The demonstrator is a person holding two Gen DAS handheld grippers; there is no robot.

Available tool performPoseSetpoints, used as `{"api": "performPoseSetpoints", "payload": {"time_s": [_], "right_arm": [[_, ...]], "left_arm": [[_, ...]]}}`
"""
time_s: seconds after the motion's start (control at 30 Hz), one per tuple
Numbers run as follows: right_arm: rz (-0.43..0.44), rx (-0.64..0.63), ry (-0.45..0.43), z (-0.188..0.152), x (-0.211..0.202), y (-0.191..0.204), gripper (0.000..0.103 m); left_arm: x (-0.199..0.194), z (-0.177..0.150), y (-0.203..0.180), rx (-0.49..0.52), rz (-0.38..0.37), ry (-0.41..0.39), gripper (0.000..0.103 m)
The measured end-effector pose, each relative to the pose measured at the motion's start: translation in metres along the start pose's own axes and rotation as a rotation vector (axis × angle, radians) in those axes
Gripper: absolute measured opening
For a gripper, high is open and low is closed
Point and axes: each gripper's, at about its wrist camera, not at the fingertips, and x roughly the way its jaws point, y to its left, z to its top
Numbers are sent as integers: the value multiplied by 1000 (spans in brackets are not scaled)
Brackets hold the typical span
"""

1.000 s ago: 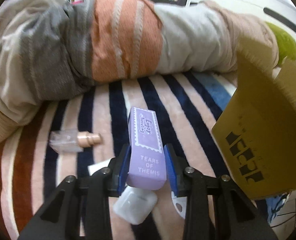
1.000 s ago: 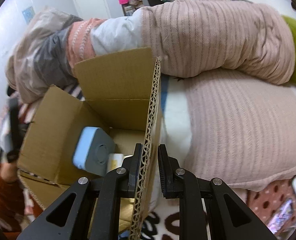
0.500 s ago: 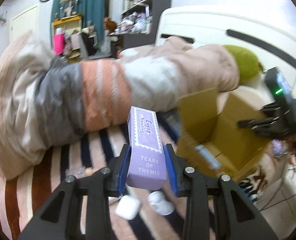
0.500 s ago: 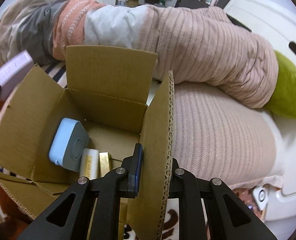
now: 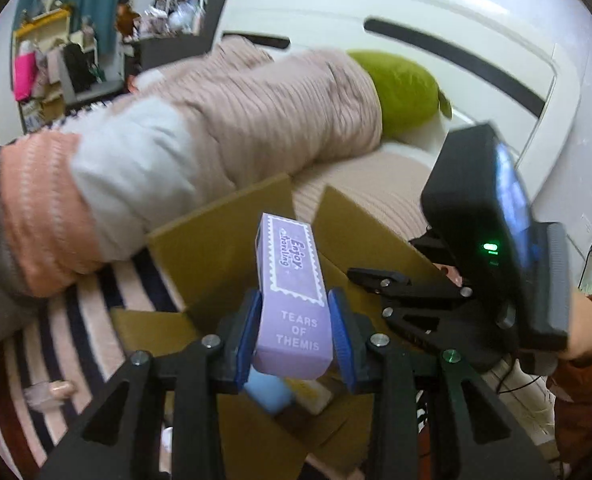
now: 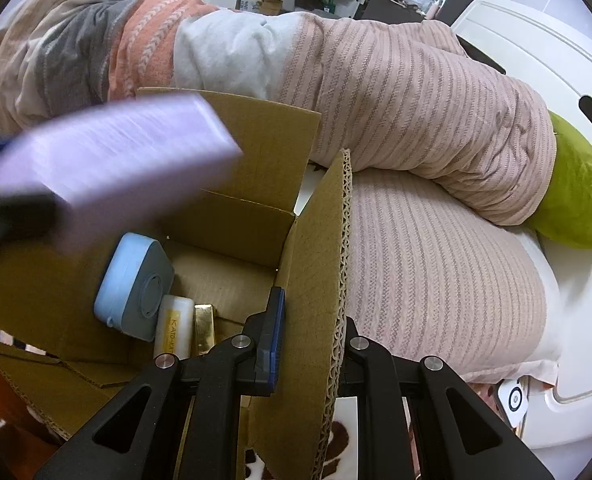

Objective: Organize rigid objects
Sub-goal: 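Carry the purple box into the cardboard box and release it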

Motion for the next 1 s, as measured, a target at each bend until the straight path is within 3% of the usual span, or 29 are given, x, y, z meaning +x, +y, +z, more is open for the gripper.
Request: {"api": "performPoseSetpoints", "payload": {"time_s": [0.27, 0.33, 0.37, 0.4, 0.53, 0.6, 0.73, 0.83, 1.0], "right_arm": [[28, 22, 6, -2, 6, -8, 11], [36, 24, 10, -1, 7, -9, 11], [37, 23, 11, -2, 8, -8, 11], [36, 20, 11, -2, 8, -7, 11], [32, 17, 13, -2, 9, -5, 11], [32, 18, 13, -2, 9, -4, 11], [32, 23, 13, -3, 9, -4, 11], [31, 22, 12, -3, 9, -4, 11], [31, 22, 15, -2, 10, -4, 11]], "left_arm": [[36, 5, -11, 31, -2, 67, 35], [33, 5, -7, 18, 12, 56, 45], [29, 5, -5, 15, 20, 44, 58], [26, 4, -3, 14, 22, 30, 65], [-4, -1, 5, 18, 35, -24, 71], [-21, -6, 12, 14, 52, -63, 83], [-56, -26, 38, -14, 110, -112, 85], [-71, -51, 65, -44, 199, -122, 86], [-64, -113, 114, -127, 291, -53, 86]]}}
